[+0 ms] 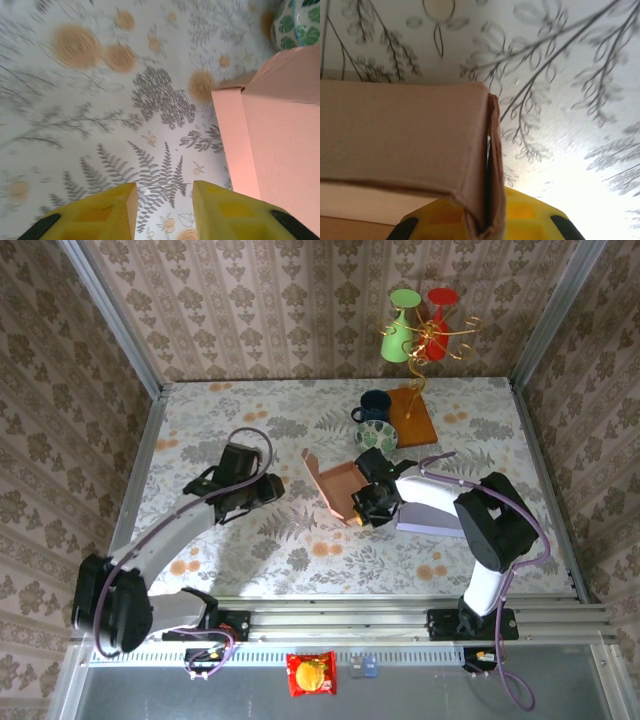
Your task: Fold the paper box
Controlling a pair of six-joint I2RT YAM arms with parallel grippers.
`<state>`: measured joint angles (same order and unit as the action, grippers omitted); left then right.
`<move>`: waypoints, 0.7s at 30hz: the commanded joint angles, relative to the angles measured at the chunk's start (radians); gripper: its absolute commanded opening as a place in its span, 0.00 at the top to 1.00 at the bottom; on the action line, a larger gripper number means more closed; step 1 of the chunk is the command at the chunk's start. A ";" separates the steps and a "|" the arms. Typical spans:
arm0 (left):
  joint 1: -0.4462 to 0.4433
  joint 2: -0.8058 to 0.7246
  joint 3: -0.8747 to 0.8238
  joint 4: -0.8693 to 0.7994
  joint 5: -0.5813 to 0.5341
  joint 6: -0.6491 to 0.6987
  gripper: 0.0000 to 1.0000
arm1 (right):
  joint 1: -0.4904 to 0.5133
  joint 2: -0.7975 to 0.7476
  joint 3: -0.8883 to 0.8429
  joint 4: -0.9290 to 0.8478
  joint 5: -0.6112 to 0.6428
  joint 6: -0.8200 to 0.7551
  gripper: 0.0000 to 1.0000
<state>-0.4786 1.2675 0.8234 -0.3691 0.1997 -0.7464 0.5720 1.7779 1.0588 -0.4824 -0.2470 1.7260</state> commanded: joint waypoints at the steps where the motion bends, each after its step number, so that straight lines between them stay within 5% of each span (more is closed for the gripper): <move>1: -0.016 0.064 -0.016 0.205 0.122 -0.089 0.65 | 0.016 0.036 0.010 0.045 -0.063 0.082 0.87; 12: -0.045 0.207 0.076 0.324 0.125 -0.080 0.65 | -0.004 -0.046 0.030 -0.008 -0.067 0.000 0.54; 21: -0.057 0.243 0.130 0.305 0.119 -0.062 0.65 | -0.066 -0.197 0.204 -0.210 0.079 -0.502 0.49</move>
<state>-0.5297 1.4914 0.9222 -0.0731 0.3111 -0.8188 0.5190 1.6299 1.2049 -0.5968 -0.2443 1.4628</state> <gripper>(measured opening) 0.351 0.512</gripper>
